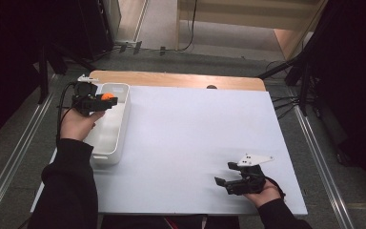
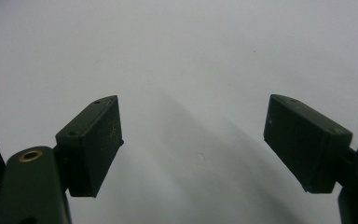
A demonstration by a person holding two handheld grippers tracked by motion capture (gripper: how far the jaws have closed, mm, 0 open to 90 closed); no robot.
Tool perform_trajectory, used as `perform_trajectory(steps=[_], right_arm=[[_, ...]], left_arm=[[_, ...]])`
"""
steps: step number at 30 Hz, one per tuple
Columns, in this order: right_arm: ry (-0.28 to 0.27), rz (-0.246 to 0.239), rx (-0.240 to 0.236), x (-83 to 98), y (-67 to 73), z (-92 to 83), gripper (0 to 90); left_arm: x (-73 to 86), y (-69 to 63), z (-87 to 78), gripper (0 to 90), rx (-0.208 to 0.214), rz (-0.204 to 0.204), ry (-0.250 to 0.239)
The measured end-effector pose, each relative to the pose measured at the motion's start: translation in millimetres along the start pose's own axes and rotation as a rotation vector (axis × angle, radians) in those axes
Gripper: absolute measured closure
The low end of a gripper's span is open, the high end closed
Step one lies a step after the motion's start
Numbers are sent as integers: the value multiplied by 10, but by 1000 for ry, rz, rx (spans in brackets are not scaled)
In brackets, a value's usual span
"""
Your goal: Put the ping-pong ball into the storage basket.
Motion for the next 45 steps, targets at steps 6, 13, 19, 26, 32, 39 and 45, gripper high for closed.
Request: perform_trajectory(steps=[6, 13, 19, 26, 32, 39, 45], right_arm=[[1, -1, -1, 0, -1, 0, 181], [0, -4, -1, 0, -2, 0, 181], [0, -4, -1, 0, -2, -1, 181], [0, -4, -1, 0, -2, 0, 181], [0, -5, -1, 0, -2, -1, 180], [0, -4, -1, 1, -1, -1, 181], [1, -4, -2, 1, -1, -1, 181]], left_arm=[[9, -1, 23, 506, -21, -10, -7], [46, 2, 76, 506, -30, -13, 1], [81, 1, 130, 506, -31, -12, 6], [111, 13, 178, 506, -35, -35, 17], [143, 10, 226, 506, -55, -31, 36], [192, 3, 294, 505, -69, -18, 64], [203, 3, 311, 504, -76, -26, 77]])
Point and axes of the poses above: each handheld gripper's, and its own axes: z roughly forward along the jaws, x roughly out of its underside, y roughly to its left, the point moved 1 cm from there along z, roughly forward along the jaws, and after that the axes turned 9 degrees about -y, right-handed, at the moved point
